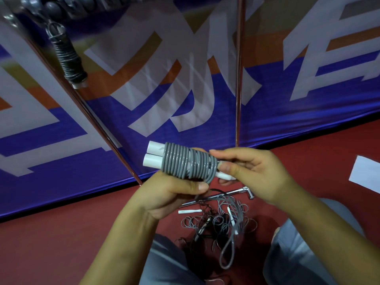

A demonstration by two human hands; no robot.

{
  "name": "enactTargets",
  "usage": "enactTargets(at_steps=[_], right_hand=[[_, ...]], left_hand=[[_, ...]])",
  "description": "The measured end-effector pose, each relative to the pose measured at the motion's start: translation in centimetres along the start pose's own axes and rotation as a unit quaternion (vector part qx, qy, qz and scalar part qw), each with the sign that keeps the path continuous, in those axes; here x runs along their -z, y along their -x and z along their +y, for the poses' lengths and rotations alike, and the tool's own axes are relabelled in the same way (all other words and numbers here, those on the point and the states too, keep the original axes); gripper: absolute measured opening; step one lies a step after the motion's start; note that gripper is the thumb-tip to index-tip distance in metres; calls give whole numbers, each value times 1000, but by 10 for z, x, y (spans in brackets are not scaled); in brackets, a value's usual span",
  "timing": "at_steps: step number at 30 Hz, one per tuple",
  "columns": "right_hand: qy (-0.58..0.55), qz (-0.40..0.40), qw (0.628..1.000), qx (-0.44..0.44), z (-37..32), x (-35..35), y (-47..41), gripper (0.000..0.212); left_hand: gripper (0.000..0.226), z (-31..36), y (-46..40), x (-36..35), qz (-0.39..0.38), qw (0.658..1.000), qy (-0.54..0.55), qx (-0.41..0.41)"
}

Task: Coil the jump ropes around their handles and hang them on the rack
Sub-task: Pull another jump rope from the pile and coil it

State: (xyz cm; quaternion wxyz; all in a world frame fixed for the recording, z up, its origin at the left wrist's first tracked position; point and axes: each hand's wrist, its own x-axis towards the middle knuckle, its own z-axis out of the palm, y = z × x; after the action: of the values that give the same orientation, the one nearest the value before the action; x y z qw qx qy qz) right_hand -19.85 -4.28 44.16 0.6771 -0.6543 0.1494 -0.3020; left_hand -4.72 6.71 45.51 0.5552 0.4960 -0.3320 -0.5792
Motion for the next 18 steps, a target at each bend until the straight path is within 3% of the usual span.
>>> enactTargets(at_steps=[6,13,16,18], right_hand=[[-105,13,993,-50,-3,-6,1,22],[-198,-34,962,-187,-5,-4,-1,22],[-141,-38,970,-197,-3,-2,-2,25],[-7,-12,990,-139,6,-3,-2,26]], left_hand=[[36,9,0,-5,-41,995,-67,-55],[39,16,3,-5,12,973,-199,-118],[29,13,4,-5,27,968,-215,-126],[26,9,2,-4,49,969,-207,-128]])
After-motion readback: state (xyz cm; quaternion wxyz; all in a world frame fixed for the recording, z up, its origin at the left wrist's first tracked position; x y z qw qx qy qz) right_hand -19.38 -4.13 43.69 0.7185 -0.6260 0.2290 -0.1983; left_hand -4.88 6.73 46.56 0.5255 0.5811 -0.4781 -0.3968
